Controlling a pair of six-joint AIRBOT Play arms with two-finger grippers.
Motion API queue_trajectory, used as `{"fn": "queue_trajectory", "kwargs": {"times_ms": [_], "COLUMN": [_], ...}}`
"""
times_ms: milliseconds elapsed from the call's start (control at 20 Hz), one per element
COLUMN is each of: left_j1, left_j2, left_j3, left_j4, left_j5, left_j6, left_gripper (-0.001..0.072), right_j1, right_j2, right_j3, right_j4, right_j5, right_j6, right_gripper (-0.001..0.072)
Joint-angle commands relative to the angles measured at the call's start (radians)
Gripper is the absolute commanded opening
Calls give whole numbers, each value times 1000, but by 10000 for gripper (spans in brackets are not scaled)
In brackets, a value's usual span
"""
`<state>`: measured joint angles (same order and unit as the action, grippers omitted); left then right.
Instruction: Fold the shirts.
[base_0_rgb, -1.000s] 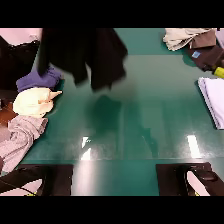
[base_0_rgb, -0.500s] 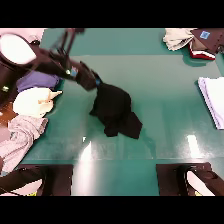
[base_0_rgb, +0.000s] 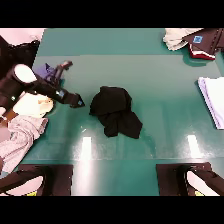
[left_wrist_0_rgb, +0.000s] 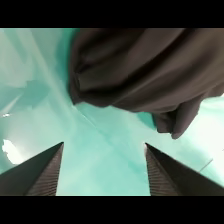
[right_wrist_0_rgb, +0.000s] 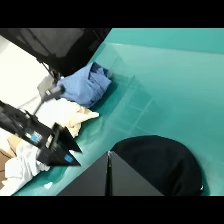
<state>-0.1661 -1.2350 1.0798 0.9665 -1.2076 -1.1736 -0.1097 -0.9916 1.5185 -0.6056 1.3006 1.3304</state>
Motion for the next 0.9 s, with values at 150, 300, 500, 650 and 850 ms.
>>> {"fn": "queue_trajectory", "kwargs": {"times_ms": [150, 300, 500, 650, 850], "left_j1": [21, 21, 20, 20, 20], "left_j2": [-2, -29, -71, -101, -110], "left_j3": [-273, -273, -272, -272, -272], "left_j4": [-335, -346, -423, -465, -487], "left_j5": [268, 295, 309, 309, 316], "left_j6": [341, 355, 371, 391, 400], "left_gripper": [595, 595, 534, 376, 181], "right_j1": [0, 0, 0, 0, 0], "right_j2": [-4, -4, -4, -4, -4], "right_j3": [5, 4, 4, 3, 3], "right_j4": [0, 0, 0, 0, -2], "right_j5": [13, 12, 12, 13, 25], "right_j6": [1, 1, 1, 2, 2], "right_gripper": [21, 21, 21, 21, 21]}}
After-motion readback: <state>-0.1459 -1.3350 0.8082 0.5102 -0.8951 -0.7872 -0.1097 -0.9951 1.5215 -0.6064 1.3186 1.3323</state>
